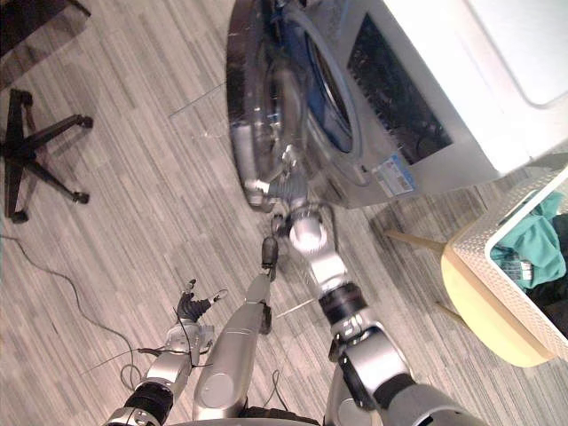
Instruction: Pick up the laundry basket with both hands and put the clothes into the washing machine.
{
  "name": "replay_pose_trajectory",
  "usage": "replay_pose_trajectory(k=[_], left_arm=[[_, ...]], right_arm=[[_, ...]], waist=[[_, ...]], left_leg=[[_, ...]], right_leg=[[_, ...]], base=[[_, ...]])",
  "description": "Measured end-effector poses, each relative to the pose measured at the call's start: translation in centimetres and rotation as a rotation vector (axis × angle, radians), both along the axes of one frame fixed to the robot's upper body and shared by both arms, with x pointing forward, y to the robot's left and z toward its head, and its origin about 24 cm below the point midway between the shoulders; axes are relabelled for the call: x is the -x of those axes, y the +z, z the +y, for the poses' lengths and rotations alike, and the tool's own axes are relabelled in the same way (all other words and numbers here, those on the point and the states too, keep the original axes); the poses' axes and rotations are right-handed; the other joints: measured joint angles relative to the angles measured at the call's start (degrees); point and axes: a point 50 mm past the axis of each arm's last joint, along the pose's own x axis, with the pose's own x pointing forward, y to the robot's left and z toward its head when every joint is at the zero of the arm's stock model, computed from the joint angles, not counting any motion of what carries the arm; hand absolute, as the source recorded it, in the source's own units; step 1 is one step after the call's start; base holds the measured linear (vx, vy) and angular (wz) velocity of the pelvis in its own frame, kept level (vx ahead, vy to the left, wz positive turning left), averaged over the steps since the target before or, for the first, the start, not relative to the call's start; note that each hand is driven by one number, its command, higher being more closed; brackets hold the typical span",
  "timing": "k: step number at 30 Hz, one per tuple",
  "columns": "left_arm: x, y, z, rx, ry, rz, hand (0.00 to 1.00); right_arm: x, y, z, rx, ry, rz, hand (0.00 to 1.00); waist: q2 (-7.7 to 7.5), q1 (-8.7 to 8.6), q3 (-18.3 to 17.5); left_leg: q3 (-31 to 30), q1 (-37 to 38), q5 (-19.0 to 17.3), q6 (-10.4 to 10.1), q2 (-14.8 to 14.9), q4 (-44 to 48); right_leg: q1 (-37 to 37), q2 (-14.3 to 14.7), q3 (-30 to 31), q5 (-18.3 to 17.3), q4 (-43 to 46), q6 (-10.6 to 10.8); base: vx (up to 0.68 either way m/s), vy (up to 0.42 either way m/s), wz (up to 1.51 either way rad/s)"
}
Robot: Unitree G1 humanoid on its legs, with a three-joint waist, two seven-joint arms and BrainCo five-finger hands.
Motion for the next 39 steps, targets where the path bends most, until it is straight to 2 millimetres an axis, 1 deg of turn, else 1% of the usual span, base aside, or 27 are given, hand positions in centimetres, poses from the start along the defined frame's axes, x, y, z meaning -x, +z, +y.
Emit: replay_pose_trajectory(k=[1, 2, 3, 4, 5, 6, 7, 8, 9, 10, 14, 17, 19, 22, 25, 26, 27, 28, 29, 30, 31, 33, 35, 36, 37, 38, 39], left_arm=[[0.0, 0.0, 0.2, -0.006, 0.003, 0.004, 0.00], [0.0, 0.0, 0.2, -0.011, 0.003, 0.008, 0.00], [-0.1, -0.1, 0.3, -0.015, 0.005, 0.017, 0.00], [0.0, -0.2, 0.4, -0.017, 0.007, 0.025, 0.00], [0.0, -0.2, 0.4, -0.019, 0.008, 0.028, 0.00], [0.1, -0.4, 0.5, -0.022, 0.006, 0.040, 0.00], [0.2, -0.5, 0.6, -0.024, 0.005, 0.047, 0.00], [0.4, -0.8, 0.6, -0.023, -0.007, 0.066, 0.00], [0.5, -0.9, 0.6, -0.024, -0.011, 0.076, 0.00], [0.8, -1.4, 0.5, -0.034, -0.024, 0.105, 0.00], [1.9, -2.6, 0.7, -0.027, -0.033, 0.181, 0.00], [2.9, -3.3, 1.1, -0.023, -0.021, 0.226, 0.00], [3.4, -3.7, 1.2, -0.021, -0.018, 0.253, 0.00], [3.4, -3.7, 1.2, -0.013, -0.029, 0.255, 0.00], [2.5, -3.4, 1.7, -0.014, -0.014, 0.248, 0.00], [2.2, -3.3, 2.0, -0.015, -0.002, 0.246, 0.00], [1.4, -2.8, 2.6, 0.004, 0.041, 0.227, 0.00], [0.2, -2.1, 3.4, 0.027, 0.090, 0.197, 0.00], [-0.3, -1.7, 3.9, 0.029, 0.107, 0.179, 0.00], [-1.8, -0.4, 5.6, 0.030, 0.159, 0.133, 0.00], [-2.4, 0.2, 6.4, 0.028, 0.186, 0.114, 0.00], [-4.4, 2.8, 9.2, 0.030, 0.283, 0.024, 0.00], [-5.7, 4.5, 10.1, 0.030, 0.315, -0.027, 0.00], [-6.8, 6.1, 11.1, 0.035, 0.343, -0.080, 0.00], [-7.6, 7.6, 12.1, 0.040, 0.372, -0.128, 0.00], [-8.0, 8.3, 12.5, 0.039, 0.381, -0.149, 0.00], [-8.5, 9.7, 13.4, 0.031, 0.407, -0.191, 0.00]], right_arm=[[1.1, -1.6, -0.1, -0.012, 0.017, 0.044, 0.00], [1.6, -2.3, -0.3, -0.017, 0.020, 0.064, 0.00], [2.6, -3.5, -0.6, -0.025, 0.022, 0.097, 0.00], [3.6, -4.9, -0.9, -0.037, 0.022, 0.138, 0.00], [4.2, -5.4, -1.1, -0.050, 0.023, 0.156, 0.00], [5.5, -6.7, -1.9, -0.081, 0.012, 0.201, 0.00], [6.0, -7.3, -2.2, -0.095, 0.008, 0.223, 0.00], [6.9, -8.5, -2.9, -0.131, -0.014, 0.273, 0.00], [7.2, -8.9, -3.3, -0.146, -0.025, 0.291, 0.00], [8.0, -10.1, -4.2, -0.166, -0.060, 0.340, 0.00], [9.8, -12.8, -5.5, -0.159, -0.097, 0.449, 0.00], [10.7, -13.9, -5.9, -0.164, -0.110, 0.502, 0.00], [10.7, -14.0, -5.9, -0.171, -0.115, 0.510, 0.00], [10.9, -14.7, -6.8, -0.183, -0.154, 0.537, 0.00], [11.9, -15.8, -9.0, -0.200, -0.256, 0.581, 0.00], [12.0, -16.1, -9.3, -0.201, -0.272, 0.591, 0.00], [12.4, -16.4, -10.0, -0.204, -0.305, 0.606, 0.00], [12.8, -16.6, -10.4, -0.204, -0.325, 0.615, 0.00], [12.9, -16.7, -10.6, -0.203, -0.328, 0.619, 0.00], [13.4, -17.1, -10.8, -0.199, -0.336, 0.634, 0.00], [13.7, -17.2, -10.8, -0.199, -0.339, 0.641, 0.00], [15.0, -17.8, -11.1, -0.200, -0.359, 0.674, 0.00], [16.1, -18.4, -11.5, -0.207, -0.381, 0.703, 0.00], [16.6, -18.6, -11.5, -0.211, -0.386, 0.718, 0.00], [16.9, -18.7, -11.5, -0.219, -0.393, 0.722, 0.00], [16.8, -18.6, -11.6, -0.224, -0.395, 0.719, 0.00], [16.6, -18.4, -11.6, -0.241, -0.399, 0.709, 0.00]], waist=[[-1.05, -0.34, -0.5], [-1.69, -0.43, -0.9], [-2.78, -1.00, -1.4], [-3.88, -2.39, -2.1], [-4.53, -2.84, -2.4], [-5.96, -3.66, -3.7], [-6.69, -3.82, -4.1], [-7.61, -4.34, -5.1], [-7.85, -4.86, -5.2], [-8.26, -5.16, -5.9], [-8.46, -5.24, -8.3], [-8.79, -4.97, -10.5], [-9.29, -5.00, -11.5], [-9.91, -4.96, -11.9], [-10.28, -5.02, -12.1], [-10.43, -5.07, -12.2], [-10.78, -5.31, -12.4], [-11.26, -5.84, -12.6], [-11.51, -6.63, -12.7], [-12.26, -7.76, -12.9], [-12.57, -8.09, -12.8], [-13.66, -9.93, -12.5], [-14.13, -10.05, -12.3], [-14.81, -10.04, -11.9], [-15.32, -10.08, -11.8], [-15.53, -10.10, -11.7], [-16.19, -10.05, -10.9]], left_leg=[[0.8, 0.5, 0.0, 0.0, 0.1, 0.0], [1.1, 0.9, 0.0, 0.0, 0.2, 0.0], [1.7, 1.8, 0.0, 0.0, 0.3, 0.0], [2.3, 2.7, 0.0, 0.0, 0.3, 0.0], [2.5, 3.3, 0.0, 0.0, 0.4, 0.0], [3.2, 4.6, -0.6, -0.7, 0.4, 0.0], [3.8, 5.2, -0.7, -0.8, 0.4, 0.0], [4.2, 6.1, -1.1, -0.9, 0.7, 0.0], [4.4, 6.6, -1.1, -0.9, 0.8, -0.1], [5.0, 7.4, -1.1, -0.9, 1.2, -0.1], [5.5, 8.4, -1.2, -1.0, 1.8, -0.4], [5.7, 8.8, -1.8, -1.3, 2.1, -0.5], [5.9, 9.0, -1.9, -1.1, 2.1, -0.5], [6.6, 9.3, -1.9, -1.1, 2.1, -0.5], [9.0, 9.3, -2.3, -0.6, 2.2, -0.5], [9.6, 9.2, -2.4, -0.5, 2.2, -0.5], [10.9, 8.9, -2.4, -0.5, 2.3, -0.5], [12.0, 8.2, -2.4, -0.5, 2.5, -0.5], [12.2, 7.8, -2.4, -0.5, 2.7, -0.5], [13.6, 7.1, -2.4, -0.5, 3.2, -0.5], [14.1, 6.9, -2.3, -0.5, 3.3, -0.5], [15.0, 6.9, -2.3, -0.6, 3.6, -0.5], [15.2, 6.7, -2.2, -0.7, 4.1, -0.5], [15.1, 6.4, -2.2, -0.7, 4.4, -0.5], [15.1, 5.5, -2.1, -0.8, 4.7, -0.5], [15.0, 5.0, -2.0, -0.9, 4.8, -0.4], [14.8, 4.2, -1.9, -1.1, 5.0, -0.4]], right_leg=[[0.1, 0.1, 0.7, -0.1, 0.0, 0.0], [0.1, 0.1, 1.2, -0.1, 0.0, 0.0], [0.7, 0.1, 1.9, -0.1, -0.1, -0.1], [1.5, 0.1, 2.5, -0.1, -0.3, -0.1], [1.8, 0.1, 2.8, -0.1, -0.4, -0.1], [2.8, 0.3, 3.7, -0.1, -0.8, -0.1], [3.1, 0.3, 4.3, -0.1, -1.0, -0.2], [3.5, 0.6, 5.3, -0.1, -1.1, -0.2], [4.0, 0.7, 5.4, -0.1, -1.1, -0.2], [4.4, 1.0, 5.6, -0.1, -1.1, -0.2], [5.6, 1.7, 5.8, 0.2, -1.6, -0.7], [6.3, 1.9, 6.0, 0.2, -2.4, -1.1], [6.5, 1.9, 6.3, 0.2, -2.7, -1.0], [6.6, 2.0, 7.7, 0.2, -3.1, -1.0], [5.7, 2.0, 10.7, 0.8, -3.9, -0.7], [5.1, 2.0, 11.3, 1.1, -4.2, -0.6], [4.3, 2.1, 12.4, 1.8, -4.9, -0.8], [3.5, 2.1, 13.7, 3.1, -5.4, -0.4], [2.9, 2.2, 14.1, 3.8, -5.7, -0.4], [1.7, 2.5, 15.4, 4.8, -6.4, -0.3], [1.5, 2.6, 15.8, 5.5, -6.7, -0.5], [1.1, 3.1, 16.9, 6.5, -7.7, -0.5], [1.0, 3.4, 17.0, 6.9, -8.2, -0.7], [0.8, 3.8, 17.0, 7.0, -8.3, -0.8], [-0.1, 4.0, 16.8, 7.2, -8.3, -1.0], [-0.5, 4.1, 16.7, 7.2, -8.3, -1.0], [-1.1, 4.5, 16.5, 7.4, -8.4, -1.0]], base=[[0.09, -0.052, -0.19], [0.11, -0.060, -0.28], [0.10, -0.048, -0.21], [0.09, -0.042, -0.19], [0.07, -0.037, -0.22], [0.04, -0.022, -0.28], [0.03, -0.027, -0.39], [-0.01, -0.015, -0.28], [-0.04, -0.029, -0.27], [-0.05, -0.025, -0.14], [-0.06, -0.021, -0.04], [-0.05, -0.004, 0.03], [-0.04, -0.004, -0.05], [-0.03, -0.007, -0.10], [-0.01, -0.014, -0.28], [-0.02, -0.017, -0.51], [-0.02, -0.027, -0.54], [-0.02, -0.034, -0.52], [-0.01, -0.043, -0.57], [-0.01, -0.032, -0.45], [-0.01, -0.024, -0.55], [-0.01, -0.025, -0.32], [0.00, -0.048, -0.10], [0.00, -0.058, -0.05], [0.00, -0.054, -0.01], [-0.01, -0.054, 0.02], [0.00, -0.052, 0.06]])
